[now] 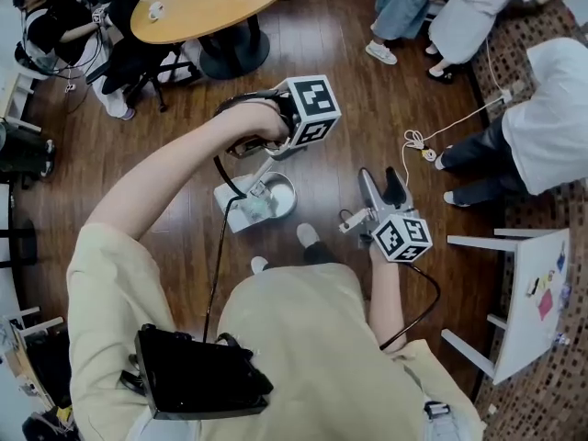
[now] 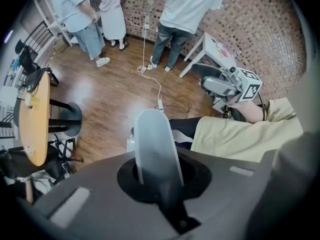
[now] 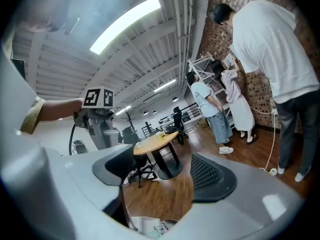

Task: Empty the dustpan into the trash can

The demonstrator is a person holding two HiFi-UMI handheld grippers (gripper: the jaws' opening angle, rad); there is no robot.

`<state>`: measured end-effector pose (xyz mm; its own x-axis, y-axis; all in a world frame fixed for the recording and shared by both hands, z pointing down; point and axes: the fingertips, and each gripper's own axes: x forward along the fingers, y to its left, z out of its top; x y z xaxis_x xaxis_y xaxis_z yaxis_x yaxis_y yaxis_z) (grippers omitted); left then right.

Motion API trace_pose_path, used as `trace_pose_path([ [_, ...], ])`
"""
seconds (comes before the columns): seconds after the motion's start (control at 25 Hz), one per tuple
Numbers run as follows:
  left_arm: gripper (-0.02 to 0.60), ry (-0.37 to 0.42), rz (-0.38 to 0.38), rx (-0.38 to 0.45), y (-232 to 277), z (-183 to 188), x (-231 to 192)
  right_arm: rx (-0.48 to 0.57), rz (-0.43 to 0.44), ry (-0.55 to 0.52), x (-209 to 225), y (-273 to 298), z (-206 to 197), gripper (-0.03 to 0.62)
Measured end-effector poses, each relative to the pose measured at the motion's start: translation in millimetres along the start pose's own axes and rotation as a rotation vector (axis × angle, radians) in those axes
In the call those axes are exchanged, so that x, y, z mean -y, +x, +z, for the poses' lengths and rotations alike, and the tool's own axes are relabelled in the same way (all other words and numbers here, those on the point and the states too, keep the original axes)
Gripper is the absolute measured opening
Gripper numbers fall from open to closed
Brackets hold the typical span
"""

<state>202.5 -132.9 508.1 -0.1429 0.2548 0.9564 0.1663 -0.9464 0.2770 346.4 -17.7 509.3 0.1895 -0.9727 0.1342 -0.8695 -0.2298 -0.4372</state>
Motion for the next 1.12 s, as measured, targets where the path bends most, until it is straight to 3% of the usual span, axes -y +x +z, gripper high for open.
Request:
trace_pose_path([
  [0.36,0.008,-0.010,-0.009,-0.017,2.2,14.5,-7.9,0.011,-0.007,-0.011,5.7,-8.7,4.9,0.347],
  [0.56,0.009,-0.009,-0.005,0.001,-1.1,-0.1,-5.0,-0.002,0.013,-0.011,0.5,-5.1,1.1,0.347],
  [0.84,0.011,0.018,0.033,0.083,-13.2,-61.2,0.7,-0.044,0.076,-0.030,-28.0,18.0,-8.1,0.347],
  [1.04,0.011,0.013,0.079,0.167,-18.4,-134.0,7.3,-0.088,0.157,-0.040,-67.0,35.1,-21.6,0.347],
  [1.12,0.011,-0.027,0.093,0.228,-17.9,-166.0,9.2,-0.109,0.185,-0.051,-80.8,41.9,-29.0,0.347],
])
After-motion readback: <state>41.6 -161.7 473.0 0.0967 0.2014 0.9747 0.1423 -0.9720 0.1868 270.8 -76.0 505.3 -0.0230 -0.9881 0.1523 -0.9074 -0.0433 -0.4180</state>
